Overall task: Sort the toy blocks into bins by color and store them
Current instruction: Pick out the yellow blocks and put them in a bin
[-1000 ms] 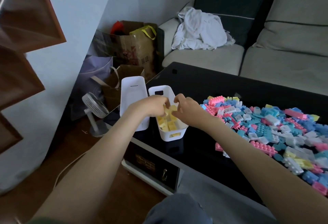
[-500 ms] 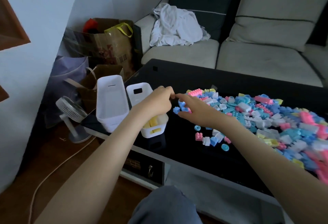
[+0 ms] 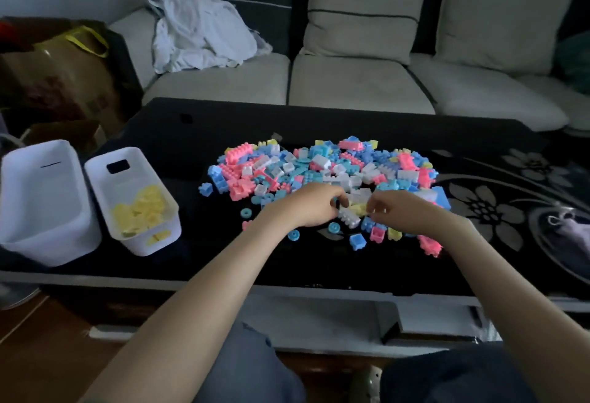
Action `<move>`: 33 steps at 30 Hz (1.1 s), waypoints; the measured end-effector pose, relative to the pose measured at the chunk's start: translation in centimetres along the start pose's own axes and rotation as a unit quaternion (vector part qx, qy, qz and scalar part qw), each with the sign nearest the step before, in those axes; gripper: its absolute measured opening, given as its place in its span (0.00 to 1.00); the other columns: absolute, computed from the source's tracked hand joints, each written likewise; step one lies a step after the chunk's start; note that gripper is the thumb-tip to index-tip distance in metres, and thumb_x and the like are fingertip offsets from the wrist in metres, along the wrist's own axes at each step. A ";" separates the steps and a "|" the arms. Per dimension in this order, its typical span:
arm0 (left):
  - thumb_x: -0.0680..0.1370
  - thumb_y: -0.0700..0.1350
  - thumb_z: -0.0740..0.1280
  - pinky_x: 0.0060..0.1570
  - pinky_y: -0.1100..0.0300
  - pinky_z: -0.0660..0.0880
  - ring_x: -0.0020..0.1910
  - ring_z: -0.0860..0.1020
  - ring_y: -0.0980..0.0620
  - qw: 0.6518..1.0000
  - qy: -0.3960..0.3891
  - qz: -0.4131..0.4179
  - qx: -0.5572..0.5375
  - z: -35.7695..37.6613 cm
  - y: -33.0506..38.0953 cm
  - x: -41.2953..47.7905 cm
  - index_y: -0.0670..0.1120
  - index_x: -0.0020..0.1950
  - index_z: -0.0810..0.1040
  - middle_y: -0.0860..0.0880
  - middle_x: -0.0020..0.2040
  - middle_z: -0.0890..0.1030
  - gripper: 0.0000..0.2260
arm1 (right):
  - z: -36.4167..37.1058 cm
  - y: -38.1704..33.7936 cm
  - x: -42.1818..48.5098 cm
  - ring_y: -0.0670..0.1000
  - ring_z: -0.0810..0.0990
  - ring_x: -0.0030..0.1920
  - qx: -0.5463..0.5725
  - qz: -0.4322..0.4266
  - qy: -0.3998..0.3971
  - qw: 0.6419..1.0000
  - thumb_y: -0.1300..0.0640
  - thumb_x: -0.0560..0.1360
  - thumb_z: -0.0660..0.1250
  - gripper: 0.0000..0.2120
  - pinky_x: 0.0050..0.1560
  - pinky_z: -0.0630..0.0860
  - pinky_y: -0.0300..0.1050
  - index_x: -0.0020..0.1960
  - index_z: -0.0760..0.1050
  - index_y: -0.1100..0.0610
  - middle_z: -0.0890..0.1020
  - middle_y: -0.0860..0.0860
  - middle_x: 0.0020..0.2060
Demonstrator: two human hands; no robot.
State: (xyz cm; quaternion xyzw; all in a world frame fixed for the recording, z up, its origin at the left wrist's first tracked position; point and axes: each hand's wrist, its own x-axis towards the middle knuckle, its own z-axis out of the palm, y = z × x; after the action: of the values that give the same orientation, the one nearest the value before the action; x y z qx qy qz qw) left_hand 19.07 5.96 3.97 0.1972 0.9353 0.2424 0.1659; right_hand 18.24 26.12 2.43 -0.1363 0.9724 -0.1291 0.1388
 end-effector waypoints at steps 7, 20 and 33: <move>0.79 0.38 0.58 0.46 0.56 0.73 0.51 0.75 0.48 0.995 0.036 -0.003 0.089 2.5 1.2 3.9 0.47 0.62 0.74 0.46 0.59 0.73 0.14 | 1.0 2.8 -1.7 0.49 0.71 0.52 0.049 -0.014 0.015 0.999 0.45 0.68 0.72 0.24 0.49 0.69 0.44 0.58 0.67 0.51 0.69 0.46 0.51; 0.77 0.60 0.61 0.38 0.57 0.73 0.41 0.73 0.53 0.988 0.104 0.003 0.112 4.6 -0.3 6.1 0.51 0.50 0.76 0.51 0.47 0.67 0.14 | 1.4 3.5 0.3 0.48 0.62 0.49 -0.090 -0.050 0.022 0.994 0.47 0.76 0.61 0.10 0.51 0.61 0.46 0.56 0.74 0.47 0.67 0.46 0.44; 0.78 0.46 0.63 0.41 0.60 0.67 0.44 0.71 0.52 0.977 0.196 0.023 0.081 4.8 -0.1 5.8 0.44 0.49 0.74 0.50 0.46 0.69 0.06 | 0.9 1.4 1.5 0.48 0.69 0.47 0.006 -0.045 0.128 0.991 0.49 0.78 0.60 0.07 0.46 0.67 0.42 0.48 0.67 0.52 0.70 0.47 0.45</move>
State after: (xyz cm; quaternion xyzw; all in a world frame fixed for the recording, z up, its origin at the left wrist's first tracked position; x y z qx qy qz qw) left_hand 15.96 10.37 -1.25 0.1807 0.9613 0.2035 -0.0424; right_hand 16.83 26.82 0.85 -0.1615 0.9742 -0.1575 0.0085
